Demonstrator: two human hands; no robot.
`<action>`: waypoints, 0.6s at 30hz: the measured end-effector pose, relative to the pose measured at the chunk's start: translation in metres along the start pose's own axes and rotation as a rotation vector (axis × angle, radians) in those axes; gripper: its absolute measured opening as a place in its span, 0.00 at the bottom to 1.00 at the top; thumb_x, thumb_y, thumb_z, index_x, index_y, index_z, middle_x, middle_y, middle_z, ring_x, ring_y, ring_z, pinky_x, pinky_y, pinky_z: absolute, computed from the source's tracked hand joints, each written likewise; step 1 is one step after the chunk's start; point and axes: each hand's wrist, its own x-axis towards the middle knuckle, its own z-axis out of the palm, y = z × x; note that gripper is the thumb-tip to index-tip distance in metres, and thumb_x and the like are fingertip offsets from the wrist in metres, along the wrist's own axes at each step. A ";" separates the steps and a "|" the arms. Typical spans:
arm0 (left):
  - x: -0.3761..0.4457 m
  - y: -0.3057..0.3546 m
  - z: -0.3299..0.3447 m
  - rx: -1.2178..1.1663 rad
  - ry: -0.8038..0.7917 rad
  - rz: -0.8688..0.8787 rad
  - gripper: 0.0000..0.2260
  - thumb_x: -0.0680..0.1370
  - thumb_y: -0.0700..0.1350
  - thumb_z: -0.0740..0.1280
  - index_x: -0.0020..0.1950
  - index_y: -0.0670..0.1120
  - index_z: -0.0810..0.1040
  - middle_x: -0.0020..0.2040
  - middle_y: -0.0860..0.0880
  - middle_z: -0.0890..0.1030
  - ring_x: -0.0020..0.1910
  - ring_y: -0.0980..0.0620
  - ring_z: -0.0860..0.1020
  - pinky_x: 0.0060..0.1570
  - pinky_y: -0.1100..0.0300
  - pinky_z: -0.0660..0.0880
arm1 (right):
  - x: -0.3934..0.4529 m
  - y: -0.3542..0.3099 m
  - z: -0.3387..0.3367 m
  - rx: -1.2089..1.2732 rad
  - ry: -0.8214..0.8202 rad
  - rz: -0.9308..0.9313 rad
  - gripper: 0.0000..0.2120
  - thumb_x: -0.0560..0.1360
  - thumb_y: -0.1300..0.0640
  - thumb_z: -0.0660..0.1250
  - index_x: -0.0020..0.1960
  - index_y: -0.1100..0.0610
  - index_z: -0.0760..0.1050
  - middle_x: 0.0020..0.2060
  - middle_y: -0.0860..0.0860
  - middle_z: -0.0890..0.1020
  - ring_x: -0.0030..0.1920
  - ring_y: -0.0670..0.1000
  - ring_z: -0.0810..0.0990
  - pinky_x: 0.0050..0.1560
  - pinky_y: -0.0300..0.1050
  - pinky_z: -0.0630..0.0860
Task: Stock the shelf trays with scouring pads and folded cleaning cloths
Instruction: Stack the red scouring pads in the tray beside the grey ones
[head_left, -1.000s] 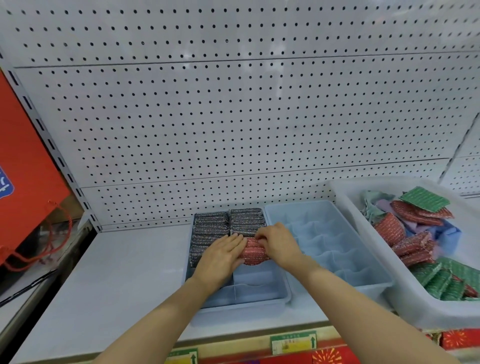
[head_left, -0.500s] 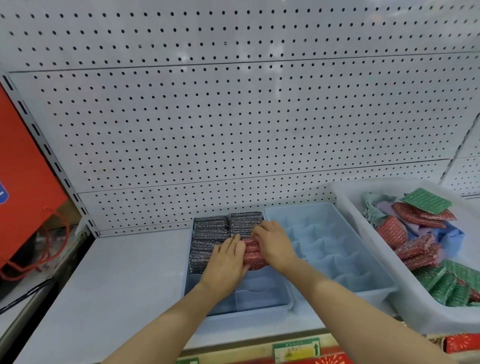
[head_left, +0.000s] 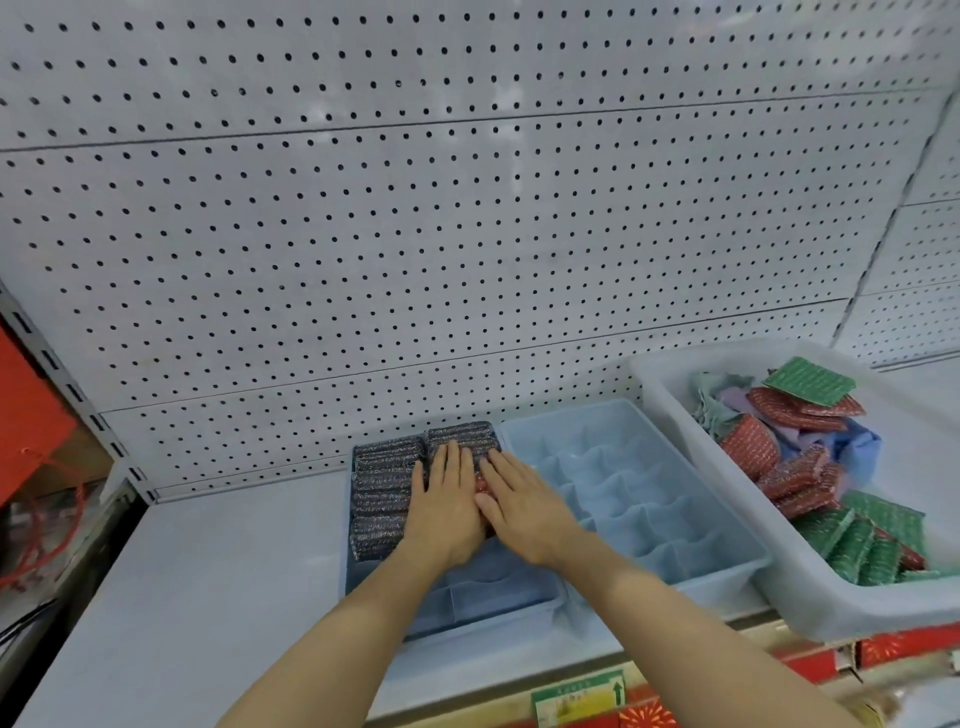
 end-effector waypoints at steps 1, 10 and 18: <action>0.001 0.000 -0.003 -0.016 -0.017 0.005 0.34 0.81 0.53 0.52 0.79 0.41 0.37 0.80 0.43 0.37 0.78 0.45 0.37 0.76 0.41 0.42 | -0.001 0.000 0.000 -0.001 -0.001 0.006 0.51 0.67 0.31 0.22 0.78 0.59 0.53 0.77 0.56 0.55 0.78 0.54 0.51 0.76 0.47 0.44; 0.029 0.030 -0.091 -0.019 -0.065 0.117 0.34 0.76 0.70 0.55 0.75 0.50 0.65 0.72 0.46 0.69 0.69 0.43 0.68 0.67 0.47 0.67 | -0.054 0.036 -0.106 -0.091 0.135 0.158 0.31 0.81 0.41 0.47 0.77 0.59 0.54 0.77 0.55 0.57 0.77 0.54 0.53 0.76 0.47 0.47; 0.045 0.226 -0.126 -0.264 0.115 0.504 0.15 0.80 0.45 0.63 0.66 0.51 0.76 0.60 0.45 0.78 0.60 0.44 0.75 0.51 0.55 0.73 | -0.128 0.139 -0.205 -0.213 0.297 0.362 0.25 0.75 0.61 0.61 0.72 0.58 0.65 0.68 0.57 0.71 0.68 0.57 0.68 0.68 0.48 0.64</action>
